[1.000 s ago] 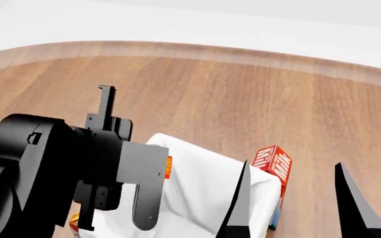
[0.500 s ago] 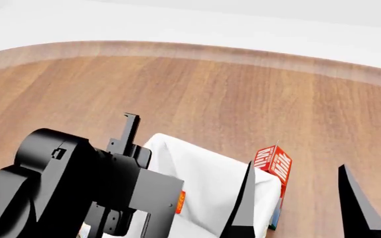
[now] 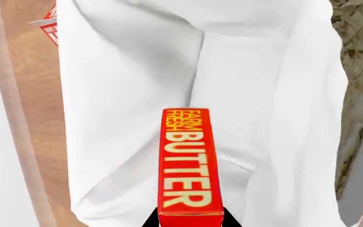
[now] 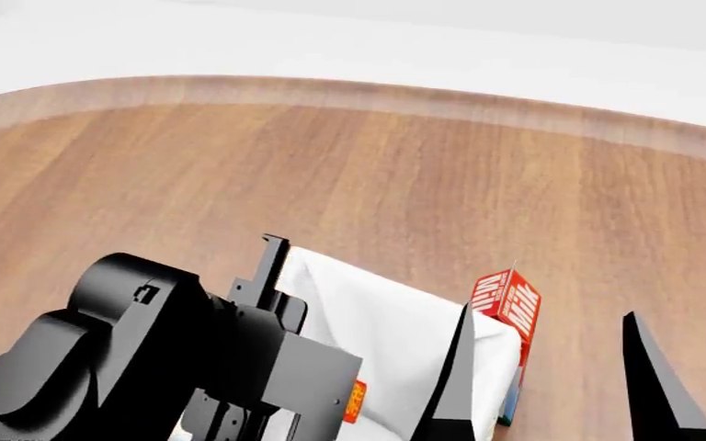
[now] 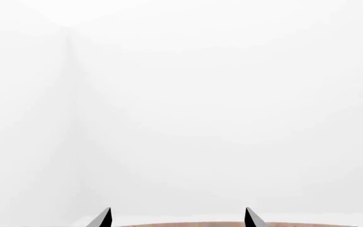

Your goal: Pick up the butter and put it in the basket.

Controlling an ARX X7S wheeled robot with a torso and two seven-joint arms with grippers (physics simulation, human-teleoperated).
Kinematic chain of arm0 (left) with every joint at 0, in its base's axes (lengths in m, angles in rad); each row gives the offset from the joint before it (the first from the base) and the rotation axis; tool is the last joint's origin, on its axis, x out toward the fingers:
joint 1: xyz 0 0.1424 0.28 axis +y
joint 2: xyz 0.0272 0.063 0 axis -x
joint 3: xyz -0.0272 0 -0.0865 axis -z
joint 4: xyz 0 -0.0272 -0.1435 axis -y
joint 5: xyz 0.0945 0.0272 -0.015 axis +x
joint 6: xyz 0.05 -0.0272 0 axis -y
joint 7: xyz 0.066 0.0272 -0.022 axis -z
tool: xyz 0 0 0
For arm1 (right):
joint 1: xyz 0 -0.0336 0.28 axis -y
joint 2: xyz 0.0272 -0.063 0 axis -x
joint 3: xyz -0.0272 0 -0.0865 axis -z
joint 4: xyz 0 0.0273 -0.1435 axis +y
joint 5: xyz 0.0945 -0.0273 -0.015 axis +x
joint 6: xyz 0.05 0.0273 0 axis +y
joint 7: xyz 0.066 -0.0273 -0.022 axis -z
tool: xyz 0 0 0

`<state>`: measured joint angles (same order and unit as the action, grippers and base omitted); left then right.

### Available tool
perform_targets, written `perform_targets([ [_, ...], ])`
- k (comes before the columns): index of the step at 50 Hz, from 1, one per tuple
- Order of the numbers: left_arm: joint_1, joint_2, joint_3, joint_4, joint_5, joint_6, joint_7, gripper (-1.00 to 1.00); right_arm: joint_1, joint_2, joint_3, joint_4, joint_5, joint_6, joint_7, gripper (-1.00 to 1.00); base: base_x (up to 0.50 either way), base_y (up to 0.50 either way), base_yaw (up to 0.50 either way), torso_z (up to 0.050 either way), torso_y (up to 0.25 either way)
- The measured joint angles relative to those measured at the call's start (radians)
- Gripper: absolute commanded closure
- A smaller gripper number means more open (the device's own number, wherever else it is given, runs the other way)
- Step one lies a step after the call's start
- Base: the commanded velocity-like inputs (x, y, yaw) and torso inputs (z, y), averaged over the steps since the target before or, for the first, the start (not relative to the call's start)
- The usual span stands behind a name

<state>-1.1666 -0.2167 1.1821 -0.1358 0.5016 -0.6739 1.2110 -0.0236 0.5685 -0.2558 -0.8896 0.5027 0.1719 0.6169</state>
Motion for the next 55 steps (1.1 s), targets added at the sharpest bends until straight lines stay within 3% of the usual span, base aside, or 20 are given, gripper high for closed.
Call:
perform_targets([
  [23,0.014,0.018,0.016,-0.067,-0.025,0.040,-0.041,1.00,0.002,0.001,-0.006,0.015,0.001,-0.008,-0.002,-1.00,0.00,0.00,0.00,0.000,0.001],
  [24,0.014,0.019,0.016,-0.068,-0.025,0.038,-0.043,-1.00,0.002,0.001,-0.006,0.015,0.000,-0.008,-0.002,-1.00,0.00,0.00,0.00,0.000,0.000],
  [55,-0.005,-0.011,0.025,0.002,0.003,-0.038,-0.018,-1.00,0.009,0.002,-0.025,0.012,-0.006,-0.005,0.002,-1.00,0.00,0.00,0.00,0.000,0.000],
])
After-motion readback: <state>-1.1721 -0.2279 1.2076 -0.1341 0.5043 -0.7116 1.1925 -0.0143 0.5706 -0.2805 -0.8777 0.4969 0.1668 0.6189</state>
